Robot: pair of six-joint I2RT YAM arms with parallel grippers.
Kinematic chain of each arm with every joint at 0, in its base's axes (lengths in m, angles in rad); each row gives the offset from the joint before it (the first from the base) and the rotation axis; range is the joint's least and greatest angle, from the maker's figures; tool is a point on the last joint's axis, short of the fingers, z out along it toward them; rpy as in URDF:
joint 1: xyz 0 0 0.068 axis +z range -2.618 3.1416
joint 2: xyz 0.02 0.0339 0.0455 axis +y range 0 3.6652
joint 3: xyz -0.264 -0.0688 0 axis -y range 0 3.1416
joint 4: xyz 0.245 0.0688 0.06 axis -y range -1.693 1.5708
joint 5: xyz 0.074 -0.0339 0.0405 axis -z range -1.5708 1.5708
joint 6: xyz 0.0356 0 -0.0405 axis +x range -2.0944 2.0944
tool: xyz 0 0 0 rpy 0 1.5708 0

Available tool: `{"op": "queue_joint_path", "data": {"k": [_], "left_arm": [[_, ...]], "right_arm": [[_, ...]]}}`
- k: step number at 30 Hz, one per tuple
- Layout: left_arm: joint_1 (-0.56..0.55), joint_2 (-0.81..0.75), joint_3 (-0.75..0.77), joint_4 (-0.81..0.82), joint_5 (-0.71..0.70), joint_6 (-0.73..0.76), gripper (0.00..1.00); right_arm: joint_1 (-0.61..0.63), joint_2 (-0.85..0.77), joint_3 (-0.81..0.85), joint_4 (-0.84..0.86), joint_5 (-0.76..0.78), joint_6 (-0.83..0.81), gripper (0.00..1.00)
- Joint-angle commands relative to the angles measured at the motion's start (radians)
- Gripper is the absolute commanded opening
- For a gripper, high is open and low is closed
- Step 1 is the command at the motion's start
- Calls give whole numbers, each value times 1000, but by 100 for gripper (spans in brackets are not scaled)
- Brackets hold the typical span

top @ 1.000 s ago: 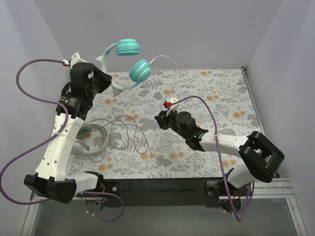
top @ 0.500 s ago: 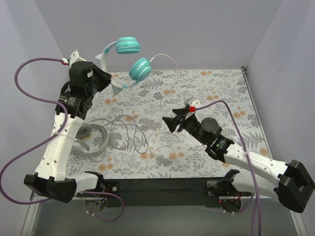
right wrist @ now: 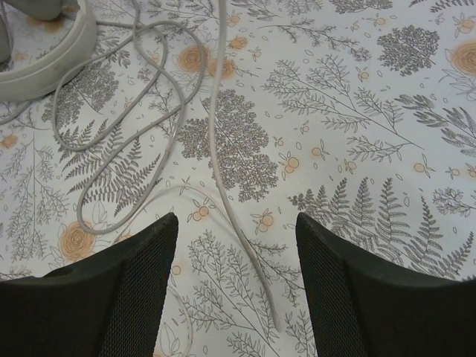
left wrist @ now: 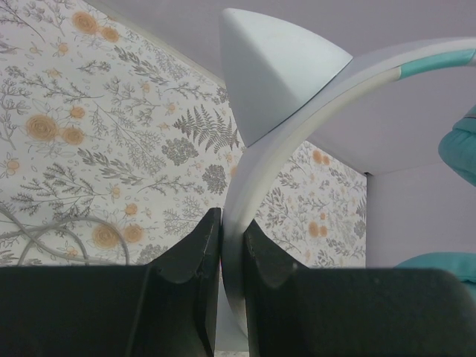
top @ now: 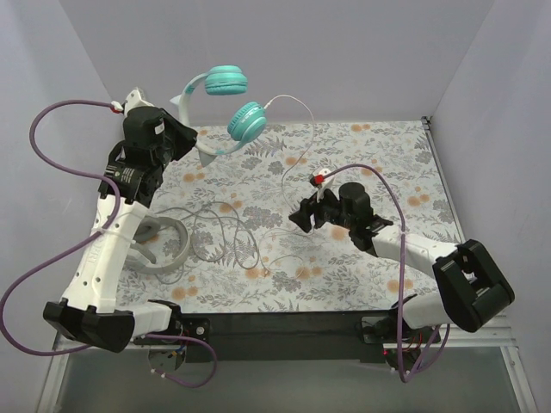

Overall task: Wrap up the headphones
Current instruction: Wrap the headphone cable with the right arm

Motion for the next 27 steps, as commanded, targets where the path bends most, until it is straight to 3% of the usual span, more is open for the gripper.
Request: {"op": "queue_joint_path", "data": {"k": [1,6,8,10,12,13,16,18,23,24,27], "left_arm": [[3,-13,42,63,21,-29,0],[5,-7,42,68,18,-30,0],[5,1,42,70,15,-32,0],[5,9,44,71,10,-35,0],[5,18,39,76,3,-35,0],[5,21,33,80,1,-35,0],[5,29,12,103,-29,-30,0],[5,33,-23,129,-49,-20,0],[3,56,-100,184,-155,29,0],[0,58,-112,194,-167,37,0],[-30,61,-145,221,-242,63,0]], "right_arm": [[-3,39,64,53,-78,-9,71],[5,94,24,126,-33,53,67],[38,104,15,146,44,60,61],[76,110,7,146,142,67,53],[155,101,9,133,239,70,34],[182,93,29,72,356,74,18],[276,67,100,-127,476,91,1],[334,45,144,-258,535,87,1],[470,21,378,-866,739,71,1],[494,16,410,-867,739,71,1],[569,18,583,-1096,803,61,1]]}}
